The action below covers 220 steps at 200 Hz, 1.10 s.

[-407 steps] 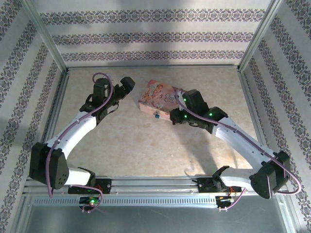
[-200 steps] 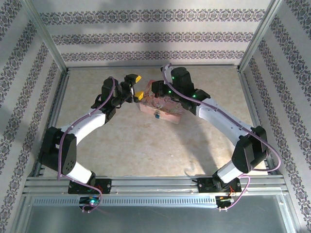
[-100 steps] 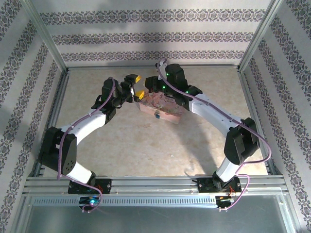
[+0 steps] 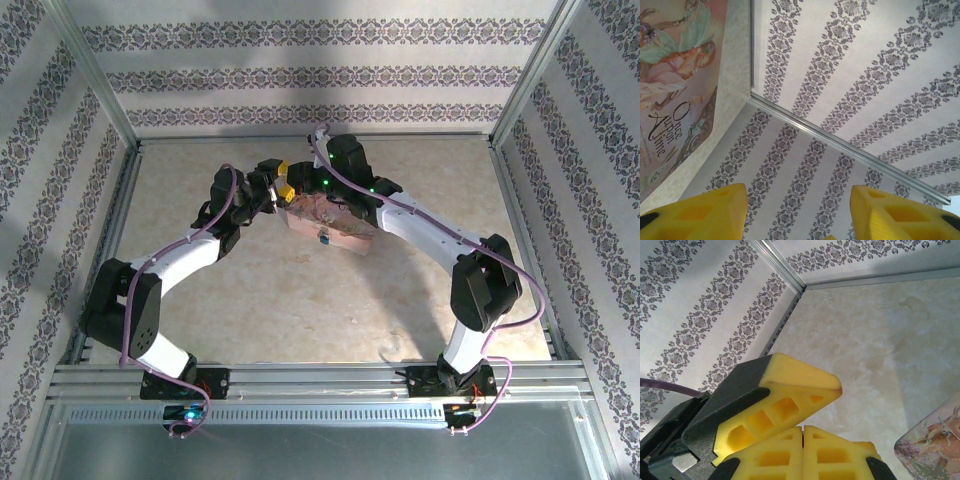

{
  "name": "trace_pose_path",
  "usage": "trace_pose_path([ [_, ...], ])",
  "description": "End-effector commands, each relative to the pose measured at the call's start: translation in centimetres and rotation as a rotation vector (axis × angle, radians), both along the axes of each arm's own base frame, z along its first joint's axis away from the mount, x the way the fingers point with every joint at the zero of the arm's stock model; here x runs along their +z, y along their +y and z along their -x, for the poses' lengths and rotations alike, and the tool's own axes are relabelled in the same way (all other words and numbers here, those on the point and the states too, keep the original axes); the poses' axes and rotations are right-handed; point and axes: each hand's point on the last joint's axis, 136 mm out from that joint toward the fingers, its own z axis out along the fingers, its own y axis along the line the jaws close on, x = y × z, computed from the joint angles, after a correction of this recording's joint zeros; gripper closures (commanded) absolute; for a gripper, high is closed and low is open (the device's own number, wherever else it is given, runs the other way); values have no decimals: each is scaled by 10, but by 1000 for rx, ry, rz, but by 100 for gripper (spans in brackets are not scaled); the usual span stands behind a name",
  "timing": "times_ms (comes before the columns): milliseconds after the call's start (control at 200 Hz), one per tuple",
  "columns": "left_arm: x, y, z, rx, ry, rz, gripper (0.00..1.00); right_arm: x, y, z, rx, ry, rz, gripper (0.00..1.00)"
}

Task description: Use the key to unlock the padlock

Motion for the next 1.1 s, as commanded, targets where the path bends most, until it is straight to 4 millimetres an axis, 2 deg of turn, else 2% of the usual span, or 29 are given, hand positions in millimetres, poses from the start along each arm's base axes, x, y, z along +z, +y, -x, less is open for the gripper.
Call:
trace_pose_path([
  [0, 5, 0, 0, 24, -22, 31, 47, 17, 7, 0, 12, -34, -39, 100],
  [280, -7, 3, -1, 48, -5, 56, 67, 14, 1, 1, -2, -39, -19, 100],
  [440, -14, 5, -1, 58, 10, 61, 73, 12, -1, 2, -6, -35, -18, 100],
  [530, -12, 4, -1, 55, 8, 62, 73, 11, -1, 2, -6, -32, -18, 100],
  [660, -11, 4, 0, 55, 16, 62, 64, 11, -1, 2, -4, -30, -21, 100],
  [1094, -4, 3, -3, 57, 7, 93, 64, 1, 5, 2, 3, -11, -22, 100],
])
